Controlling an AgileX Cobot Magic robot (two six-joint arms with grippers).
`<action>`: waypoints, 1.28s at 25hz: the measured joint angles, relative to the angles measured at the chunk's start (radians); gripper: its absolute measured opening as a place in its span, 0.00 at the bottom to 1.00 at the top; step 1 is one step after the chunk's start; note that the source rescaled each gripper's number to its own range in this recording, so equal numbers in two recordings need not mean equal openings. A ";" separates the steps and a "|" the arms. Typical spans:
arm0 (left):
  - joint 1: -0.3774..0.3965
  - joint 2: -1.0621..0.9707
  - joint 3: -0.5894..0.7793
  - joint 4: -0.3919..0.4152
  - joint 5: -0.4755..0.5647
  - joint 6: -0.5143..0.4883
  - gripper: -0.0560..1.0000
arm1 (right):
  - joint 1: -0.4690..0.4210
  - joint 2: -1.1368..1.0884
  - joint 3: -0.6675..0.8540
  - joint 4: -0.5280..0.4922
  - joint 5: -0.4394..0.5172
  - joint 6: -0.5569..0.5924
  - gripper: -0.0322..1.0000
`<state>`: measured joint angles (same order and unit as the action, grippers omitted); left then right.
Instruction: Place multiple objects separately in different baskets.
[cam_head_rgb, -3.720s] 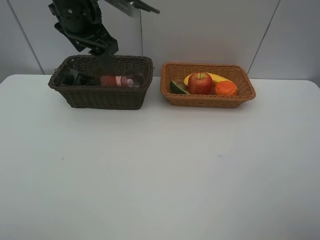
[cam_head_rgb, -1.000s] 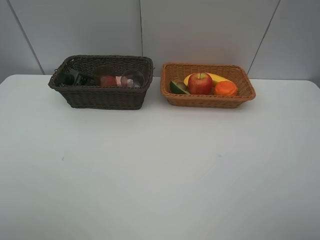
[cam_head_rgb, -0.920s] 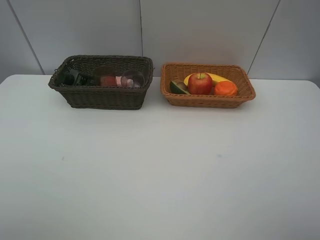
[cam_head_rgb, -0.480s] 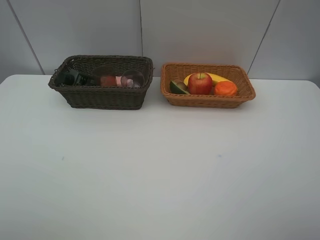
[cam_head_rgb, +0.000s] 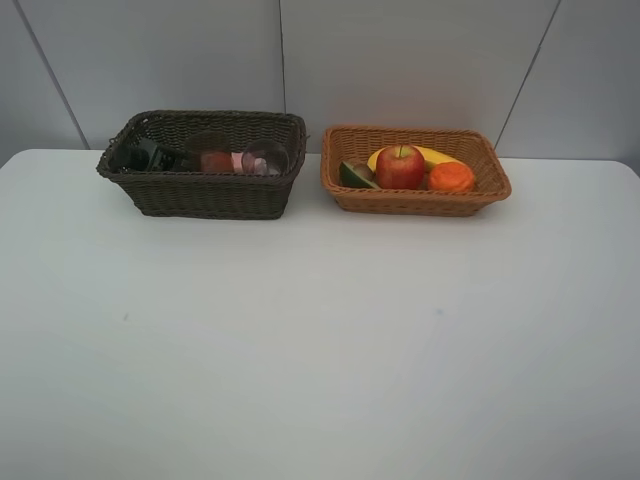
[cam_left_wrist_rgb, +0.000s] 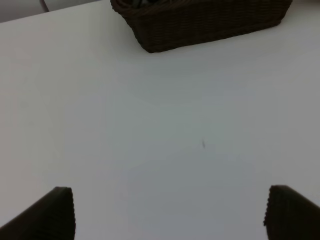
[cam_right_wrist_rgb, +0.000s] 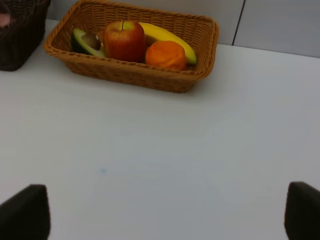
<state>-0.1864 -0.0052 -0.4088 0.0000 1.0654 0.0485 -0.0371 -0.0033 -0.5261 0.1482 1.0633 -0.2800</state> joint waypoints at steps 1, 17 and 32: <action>0.000 0.000 0.000 0.000 0.000 0.000 1.00 | 0.000 0.000 0.000 0.000 0.000 0.000 0.98; 0.000 0.000 0.000 0.000 0.000 0.000 1.00 | 0.000 0.000 0.000 0.000 0.000 0.000 0.98; 0.000 0.000 0.000 0.000 0.000 0.000 1.00 | 0.000 0.000 0.000 0.000 0.000 0.000 0.98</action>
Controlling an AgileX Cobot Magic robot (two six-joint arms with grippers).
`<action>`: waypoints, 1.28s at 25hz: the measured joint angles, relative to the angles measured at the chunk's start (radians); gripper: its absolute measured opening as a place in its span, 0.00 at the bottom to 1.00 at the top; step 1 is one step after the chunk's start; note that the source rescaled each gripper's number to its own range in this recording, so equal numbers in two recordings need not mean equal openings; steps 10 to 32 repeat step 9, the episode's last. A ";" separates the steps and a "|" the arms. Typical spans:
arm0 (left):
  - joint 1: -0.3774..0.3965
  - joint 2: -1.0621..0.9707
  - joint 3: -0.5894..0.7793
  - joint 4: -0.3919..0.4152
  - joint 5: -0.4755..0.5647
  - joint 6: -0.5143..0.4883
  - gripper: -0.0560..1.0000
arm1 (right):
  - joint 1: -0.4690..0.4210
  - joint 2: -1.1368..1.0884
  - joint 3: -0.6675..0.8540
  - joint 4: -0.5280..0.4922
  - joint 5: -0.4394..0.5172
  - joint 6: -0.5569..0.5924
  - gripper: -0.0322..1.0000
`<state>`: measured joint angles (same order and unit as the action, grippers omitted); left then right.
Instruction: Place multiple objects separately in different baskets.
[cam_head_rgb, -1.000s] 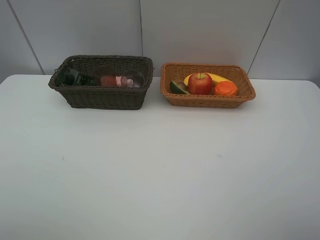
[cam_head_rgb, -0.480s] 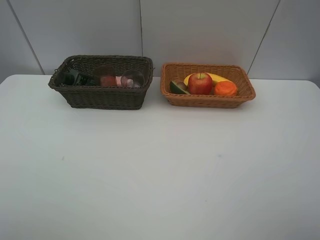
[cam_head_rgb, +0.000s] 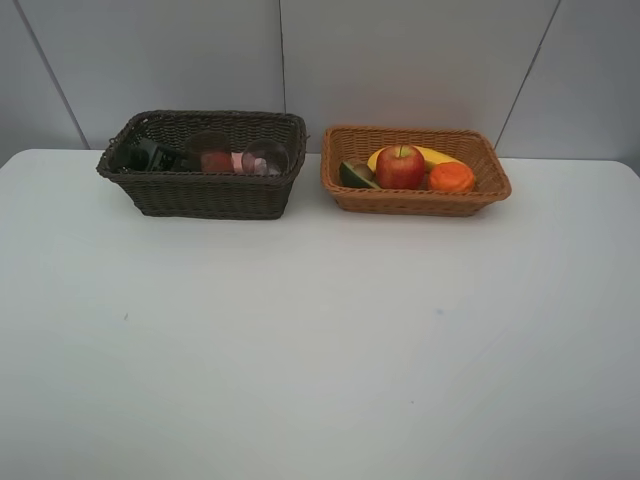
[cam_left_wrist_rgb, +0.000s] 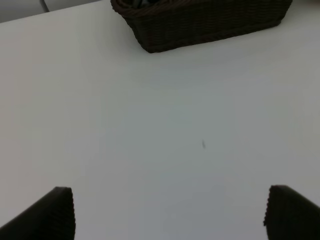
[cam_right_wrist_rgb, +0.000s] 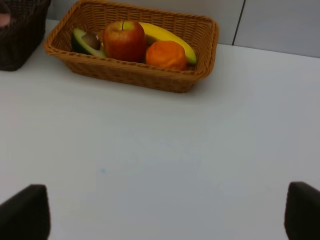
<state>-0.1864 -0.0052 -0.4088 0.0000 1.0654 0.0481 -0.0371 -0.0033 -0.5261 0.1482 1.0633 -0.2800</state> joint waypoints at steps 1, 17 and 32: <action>0.000 0.000 0.000 0.000 0.000 0.000 1.00 | 0.000 0.000 0.000 0.000 0.000 0.000 0.98; 0.000 0.000 0.000 0.000 0.000 0.000 1.00 | 0.000 0.000 0.000 0.000 0.000 0.000 0.98; 0.000 0.000 0.000 0.000 0.000 0.000 1.00 | 0.000 0.000 0.000 0.000 0.000 0.000 0.98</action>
